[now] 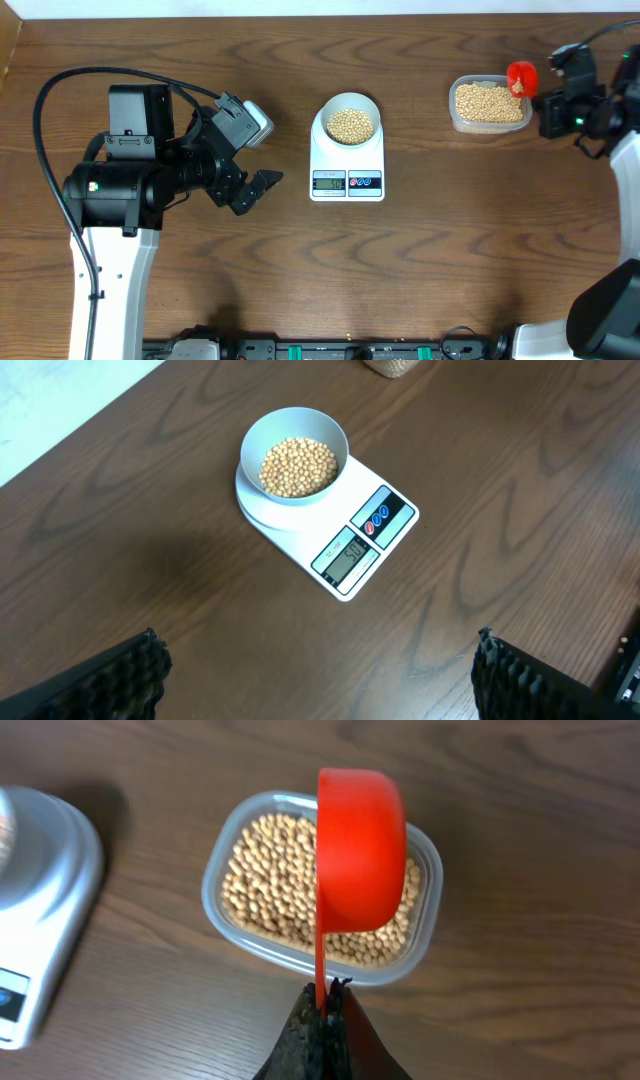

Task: Scoop item into bowl and weigh 50g on scale
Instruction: 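Carry the scoop right back over the soybean tub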

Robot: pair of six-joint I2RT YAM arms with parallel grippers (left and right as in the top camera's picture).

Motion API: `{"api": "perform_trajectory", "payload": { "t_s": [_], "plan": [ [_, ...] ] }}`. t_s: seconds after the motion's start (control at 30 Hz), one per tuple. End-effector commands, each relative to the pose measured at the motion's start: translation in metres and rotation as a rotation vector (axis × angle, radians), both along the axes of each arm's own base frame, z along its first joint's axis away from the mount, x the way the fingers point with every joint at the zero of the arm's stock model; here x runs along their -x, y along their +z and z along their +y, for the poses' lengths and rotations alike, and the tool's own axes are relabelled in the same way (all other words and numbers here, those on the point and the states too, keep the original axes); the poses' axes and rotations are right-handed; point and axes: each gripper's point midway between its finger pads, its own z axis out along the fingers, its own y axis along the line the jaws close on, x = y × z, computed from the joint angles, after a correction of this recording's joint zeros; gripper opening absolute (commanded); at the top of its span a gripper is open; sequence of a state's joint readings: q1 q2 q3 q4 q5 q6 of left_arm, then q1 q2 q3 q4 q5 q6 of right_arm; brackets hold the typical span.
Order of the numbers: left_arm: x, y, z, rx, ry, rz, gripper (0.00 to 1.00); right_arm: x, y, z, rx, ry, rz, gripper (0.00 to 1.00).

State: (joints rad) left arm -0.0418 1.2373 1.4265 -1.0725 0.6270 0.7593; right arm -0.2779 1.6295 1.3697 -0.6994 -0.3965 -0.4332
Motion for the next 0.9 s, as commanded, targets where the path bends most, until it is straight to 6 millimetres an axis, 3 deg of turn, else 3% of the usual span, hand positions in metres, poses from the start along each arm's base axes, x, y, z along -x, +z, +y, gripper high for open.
{"api": "perform_trajectory", "payload": {
  "t_s": [0.0,0.37,0.57,0.67,0.77,0.87],
  "plan": [
    [-0.001,0.008,-0.001,0.015,-0.004,-0.017,0.99,0.001,-0.011,-0.008,0.149,-0.035,0.043,0.01],
    [-0.001,0.008,-0.001,0.015,-0.004,-0.017,0.98,-0.009,-0.006,-0.015,0.441,-0.101,0.040,0.01],
    [-0.001,0.008,-0.001,0.015,-0.004,-0.017,0.98,-0.015,0.020,-0.014,0.465,-0.146,-0.038,0.01],
    [-0.001,0.008,-0.001,0.015,-0.004,-0.017,0.98,-0.011,0.049,-0.027,0.434,-0.232,-0.111,0.01],
    [-0.001,0.008,-0.001,0.015,-0.004,-0.017,0.98,0.003,0.076,-0.054,0.344,-0.387,-0.169,0.01],
    [-0.001,0.008,-0.001,0.015,-0.004,-0.017,0.98,0.025,0.086,-0.086,0.160,-0.564,-0.175,0.01]
  ]
}}
